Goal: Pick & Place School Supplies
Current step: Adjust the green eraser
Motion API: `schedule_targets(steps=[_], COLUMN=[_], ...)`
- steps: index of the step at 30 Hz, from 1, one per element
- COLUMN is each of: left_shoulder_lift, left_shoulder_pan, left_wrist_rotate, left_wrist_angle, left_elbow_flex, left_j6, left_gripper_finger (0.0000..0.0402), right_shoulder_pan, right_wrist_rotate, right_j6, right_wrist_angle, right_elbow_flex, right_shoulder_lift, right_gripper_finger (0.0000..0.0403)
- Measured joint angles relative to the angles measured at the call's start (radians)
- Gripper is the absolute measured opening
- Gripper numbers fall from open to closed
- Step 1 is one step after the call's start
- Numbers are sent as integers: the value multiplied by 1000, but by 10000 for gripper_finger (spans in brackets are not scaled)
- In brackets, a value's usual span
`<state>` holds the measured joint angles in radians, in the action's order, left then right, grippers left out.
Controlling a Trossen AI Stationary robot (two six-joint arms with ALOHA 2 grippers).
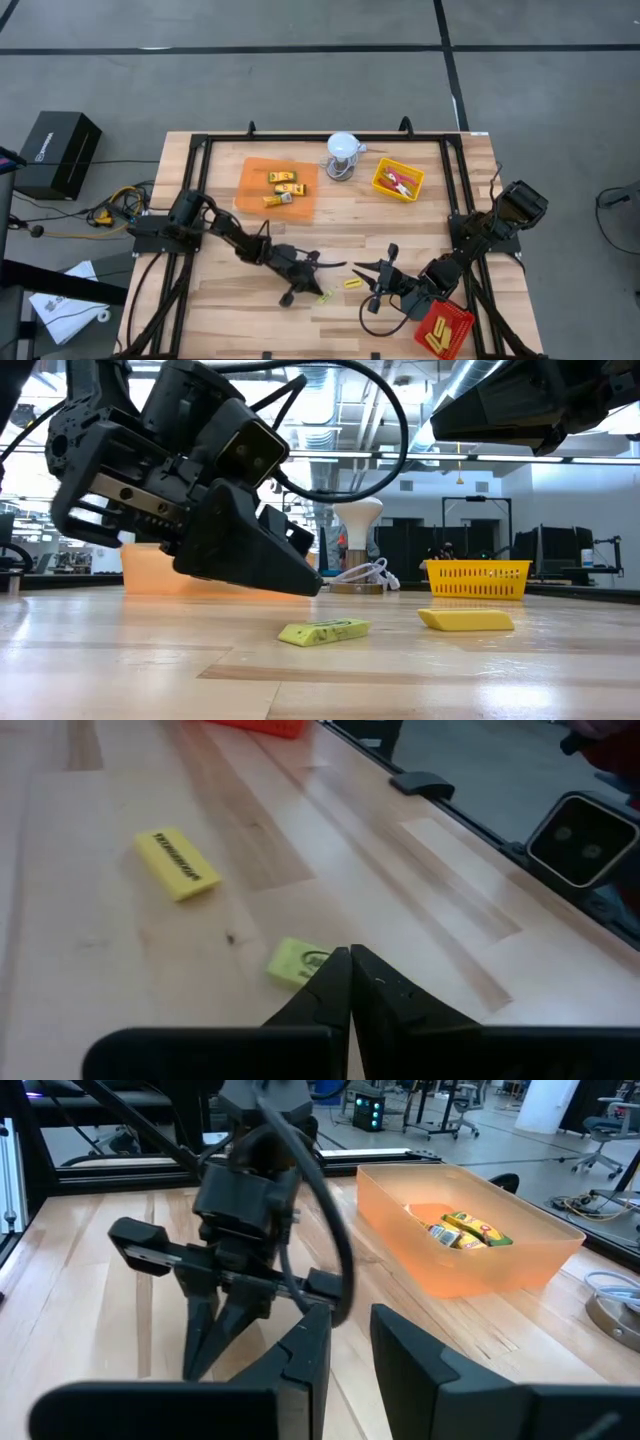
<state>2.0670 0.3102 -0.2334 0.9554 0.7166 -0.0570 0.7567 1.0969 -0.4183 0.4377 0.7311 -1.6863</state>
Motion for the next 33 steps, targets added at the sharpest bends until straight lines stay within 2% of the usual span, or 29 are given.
schedule_targets(steps=[5, 11, 33], left_shoulder_lift=[-1, -2, 27], left_shoulder_pan=[11, 14, 15], left_wrist_rotate=[10, 23, 53], left_wrist_angle=[3, 3, 4], left_elbow_flex=[0, 1, 8], left_j6=[0, 0, 8], left_gripper_finger=[1, 1, 1], right_shoulder_pan=[-1, 10, 22], right_wrist_rotate=[10, 157, 159], right_j6=[0, 11, 34], right_wrist_angle=[0, 8, 14], right_elbow_flex=[0, 0, 0], right_shoulder_lift=[0, 0, 0], right_gripper_finger=[67, 67, 67])
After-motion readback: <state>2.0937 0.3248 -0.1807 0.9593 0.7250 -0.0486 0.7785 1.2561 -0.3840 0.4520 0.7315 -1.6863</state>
